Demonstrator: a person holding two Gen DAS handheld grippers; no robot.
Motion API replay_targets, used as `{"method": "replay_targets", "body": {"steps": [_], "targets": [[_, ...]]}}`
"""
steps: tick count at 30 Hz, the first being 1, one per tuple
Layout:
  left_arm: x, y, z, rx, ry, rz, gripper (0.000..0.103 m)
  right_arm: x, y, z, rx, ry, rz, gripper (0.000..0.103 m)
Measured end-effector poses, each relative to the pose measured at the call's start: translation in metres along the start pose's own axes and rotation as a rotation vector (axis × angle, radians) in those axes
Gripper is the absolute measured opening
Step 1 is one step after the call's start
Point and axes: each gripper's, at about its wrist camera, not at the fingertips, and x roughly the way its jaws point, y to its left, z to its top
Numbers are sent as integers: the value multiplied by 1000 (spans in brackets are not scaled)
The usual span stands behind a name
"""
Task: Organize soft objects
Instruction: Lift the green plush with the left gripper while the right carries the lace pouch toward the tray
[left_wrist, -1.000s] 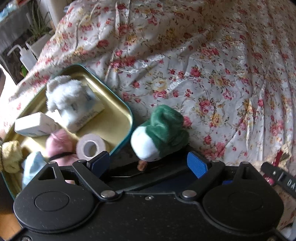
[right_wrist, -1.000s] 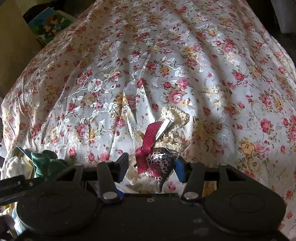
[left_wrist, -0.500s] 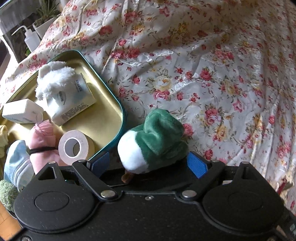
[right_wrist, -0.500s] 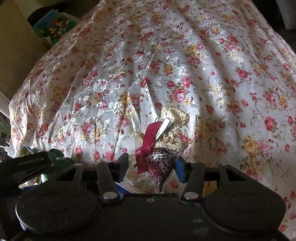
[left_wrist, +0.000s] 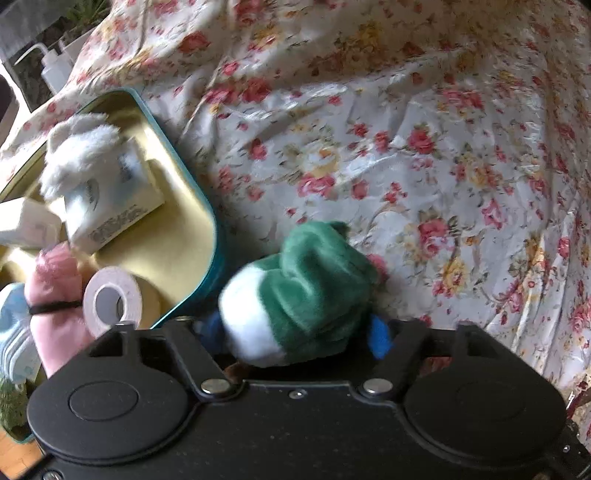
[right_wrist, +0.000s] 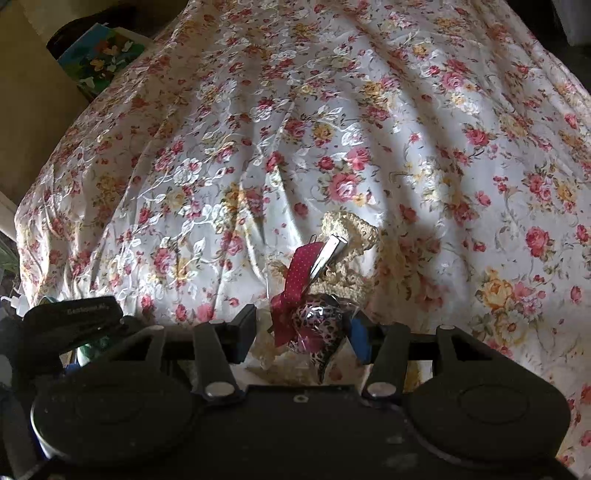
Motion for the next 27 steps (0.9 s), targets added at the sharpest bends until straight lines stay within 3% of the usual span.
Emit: {"method": "replay_targets", "body": {"steps": [1, 6, 12, 17, 21, 27], "targets": [[-1, -1, 1, 5, -7, -19, 59, 0, -2, 1, 5, -3, 0, 52], [-16, -17, -5, 58, -23, -118, 58, -5, -15, 8, 39, -48, -41, 52], [-50, -55, -29, 229, -81, -223, 58, -14, -36, 17, 103, -104, -105, 52], [-73, -77, -57, 344, -50, -351, 58, -24, -56, 23, 156, -147, -158, 52], [-87, -90, -88, 480, -42, -380, 58, -30, -70, 27, 194, -183, -206, 52], [-101, -90, -120, 605, -18, -408, 58, -41, -87, 31, 251, -229, -256, 52]]}}
